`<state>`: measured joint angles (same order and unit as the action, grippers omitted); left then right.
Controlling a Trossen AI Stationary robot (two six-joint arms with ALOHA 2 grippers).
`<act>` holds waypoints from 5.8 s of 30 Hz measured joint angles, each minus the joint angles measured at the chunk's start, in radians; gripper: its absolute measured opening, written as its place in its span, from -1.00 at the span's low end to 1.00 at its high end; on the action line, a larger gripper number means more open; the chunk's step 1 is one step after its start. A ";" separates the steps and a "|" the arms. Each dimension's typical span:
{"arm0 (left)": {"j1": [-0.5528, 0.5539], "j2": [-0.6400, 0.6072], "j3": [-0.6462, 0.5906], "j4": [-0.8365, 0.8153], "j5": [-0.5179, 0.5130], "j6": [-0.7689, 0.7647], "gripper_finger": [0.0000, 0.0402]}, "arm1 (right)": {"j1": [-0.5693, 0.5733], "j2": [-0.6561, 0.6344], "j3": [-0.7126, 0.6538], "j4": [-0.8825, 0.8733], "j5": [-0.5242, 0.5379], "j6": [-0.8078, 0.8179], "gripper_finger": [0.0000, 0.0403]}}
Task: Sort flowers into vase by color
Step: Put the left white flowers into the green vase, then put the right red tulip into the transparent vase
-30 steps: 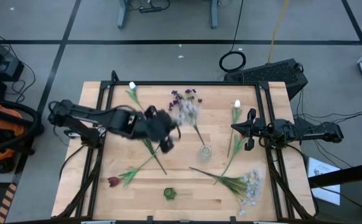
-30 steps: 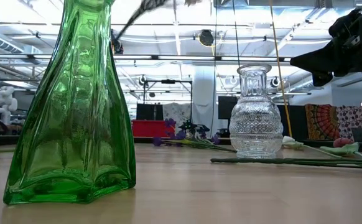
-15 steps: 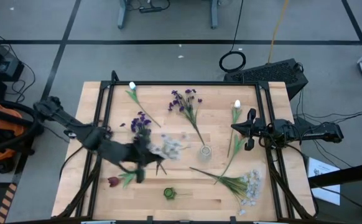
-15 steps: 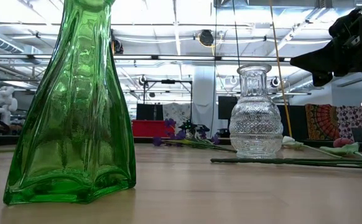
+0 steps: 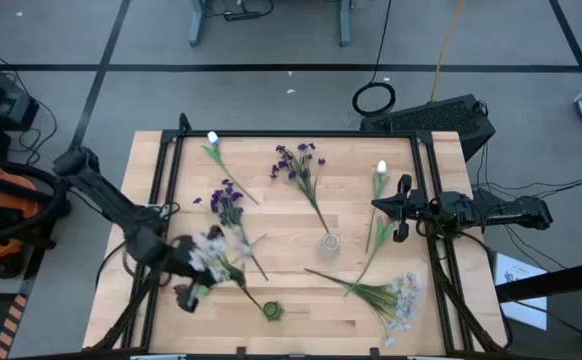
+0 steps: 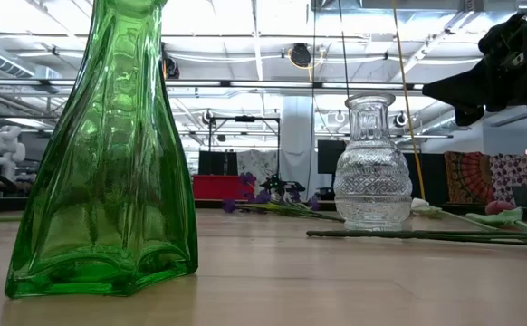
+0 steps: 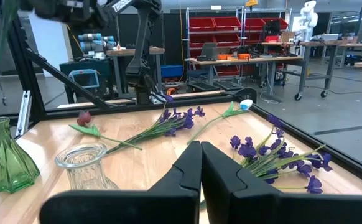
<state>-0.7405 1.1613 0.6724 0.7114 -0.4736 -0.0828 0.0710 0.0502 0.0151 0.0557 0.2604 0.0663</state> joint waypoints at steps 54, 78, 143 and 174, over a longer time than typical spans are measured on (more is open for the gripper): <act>-0.002 0.287 0.148 -0.325 0.026 -0.069 0.00 | 0.000 0.000 0.000 0.000 0.000 0.000 -1.00; -0.058 0.021 0.231 -0.882 0.034 -0.069 0.00 | 0.000 0.000 0.000 0.000 0.000 0.000 -1.00; 0.170 -0.359 -0.207 -1.195 -0.006 -0.586 -0.99 | -0.001 0.075 0.053 0.028 0.117 0.057 -1.00; 0.638 -0.377 -0.412 -0.756 0.480 -0.137 -0.99 | 0.174 1.296 0.828 -1.139 -0.128 1.927 -0.88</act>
<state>-0.1021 0.7841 0.2607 -0.0444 0.0061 -0.2199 0.2446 1.3462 0.8432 -1.0831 0.1326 1.9929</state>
